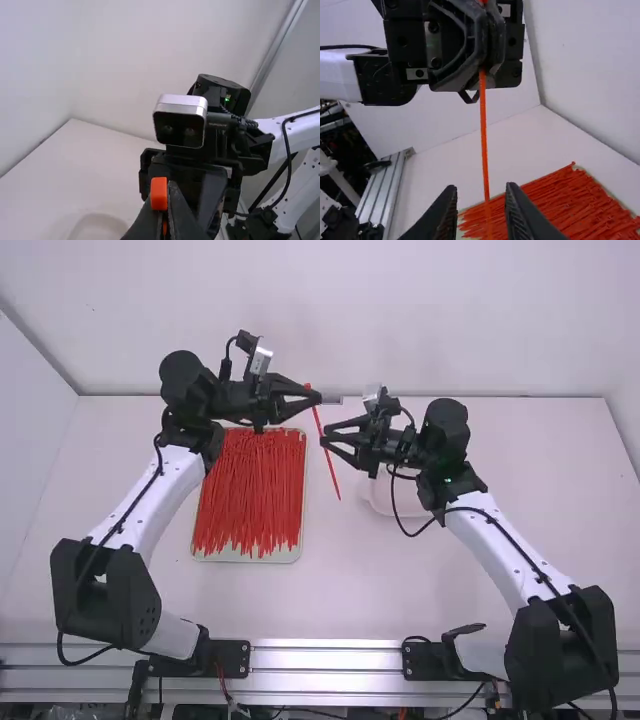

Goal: Fasten the cable tie

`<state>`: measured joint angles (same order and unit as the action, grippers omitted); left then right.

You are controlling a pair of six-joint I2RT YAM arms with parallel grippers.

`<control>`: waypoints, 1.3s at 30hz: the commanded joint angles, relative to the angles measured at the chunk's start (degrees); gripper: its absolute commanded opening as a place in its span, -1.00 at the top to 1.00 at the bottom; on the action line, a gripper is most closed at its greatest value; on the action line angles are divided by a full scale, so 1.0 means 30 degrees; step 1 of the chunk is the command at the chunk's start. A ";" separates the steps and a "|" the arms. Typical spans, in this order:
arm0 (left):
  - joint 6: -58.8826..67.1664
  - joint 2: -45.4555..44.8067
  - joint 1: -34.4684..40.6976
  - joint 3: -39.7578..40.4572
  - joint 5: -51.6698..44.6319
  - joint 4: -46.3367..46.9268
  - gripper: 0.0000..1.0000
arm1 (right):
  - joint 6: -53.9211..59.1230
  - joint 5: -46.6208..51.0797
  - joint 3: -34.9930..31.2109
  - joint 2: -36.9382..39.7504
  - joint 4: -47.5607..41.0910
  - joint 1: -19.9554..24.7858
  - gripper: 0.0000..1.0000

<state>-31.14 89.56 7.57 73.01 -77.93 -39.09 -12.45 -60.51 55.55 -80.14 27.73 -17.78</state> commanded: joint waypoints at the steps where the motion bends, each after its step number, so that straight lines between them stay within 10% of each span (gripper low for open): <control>1: -0.0350 -0.0102 0.0248 0.0393 0.0277 -0.0160 0.96 | -0.0051 -0.0401 0.0605 -0.0044 0.0058 0.0058 0.50; 13: -0.0736 -0.0102 0.0452 0.0393 0.0678 -0.0138 0.96 | -0.0058 -0.0539 0.0605 -0.0044 0.0117 0.0036 1.00; 22: -0.0787 -0.0102 0.0597 0.0393 0.1064 -0.0270 0.95 | -0.0073 -0.0539 0.0605 -0.0044 0.0124 0.0051 1.00; 28: -0.1217 -0.0102 0.0430 0.0393 0.1421 -0.0918 -0.53 | -0.0459 -0.0393 0.0605 -0.0036 0.0750 0.0219 1.00; 39: -0.5850 -0.0102 0.0117 0.0393 0.1610 -0.8138 -0.31 | -0.3351 -0.0444 0.0605 -0.0036 0.5472 0.0379 1.00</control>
<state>-45.65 89.56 7.70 73.01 -73.63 -62.48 -20.75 -62.39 55.55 -80.14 43.53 -15.73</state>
